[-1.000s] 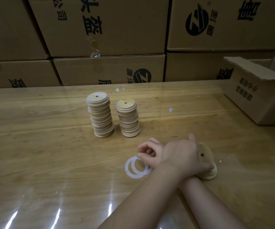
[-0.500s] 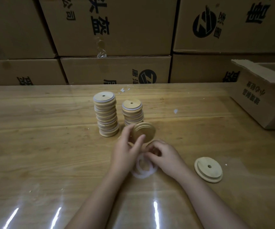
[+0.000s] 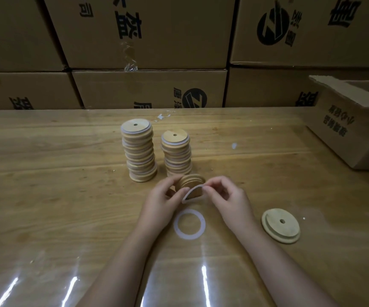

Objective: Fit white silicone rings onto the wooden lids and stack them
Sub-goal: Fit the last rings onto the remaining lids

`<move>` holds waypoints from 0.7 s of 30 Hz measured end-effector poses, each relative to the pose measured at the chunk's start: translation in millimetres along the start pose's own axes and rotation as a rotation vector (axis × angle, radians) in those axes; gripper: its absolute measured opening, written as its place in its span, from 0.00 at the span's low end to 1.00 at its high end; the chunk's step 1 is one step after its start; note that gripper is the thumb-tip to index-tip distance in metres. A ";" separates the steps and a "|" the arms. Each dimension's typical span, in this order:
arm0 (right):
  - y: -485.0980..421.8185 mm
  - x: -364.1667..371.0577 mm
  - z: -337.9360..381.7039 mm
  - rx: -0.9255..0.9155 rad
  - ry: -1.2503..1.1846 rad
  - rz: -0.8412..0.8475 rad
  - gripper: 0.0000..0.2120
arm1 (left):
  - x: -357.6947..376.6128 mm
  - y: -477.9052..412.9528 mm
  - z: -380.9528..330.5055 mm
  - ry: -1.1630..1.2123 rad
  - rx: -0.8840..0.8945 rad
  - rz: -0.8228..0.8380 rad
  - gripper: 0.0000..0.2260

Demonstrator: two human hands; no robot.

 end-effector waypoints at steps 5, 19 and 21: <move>-0.9 -4.5 10.6 -0.126 0.041 -0.046 0.10 | 1.7 2.0 -7.8 0.089 0.045 0.021 0.16; -1.0 -9.2 12.3 -0.173 0.091 -0.108 0.08 | 2.2 6.8 -13.1 -0.160 0.096 -0.026 0.12; -0.9 -10.0 15.0 -0.195 0.108 -0.115 0.06 | 0.9 7.0 -13.9 -0.154 0.102 -0.035 0.11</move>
Point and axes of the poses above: each hand's wrist, its own y-axis away from the middle knuckle, its own x-axis out of the palm, z = x × y, the point moved 9 cm from there along -y, towards the middle knuckle, and after that the axes turned 12 degrees about -y, right-handed, at the moved point
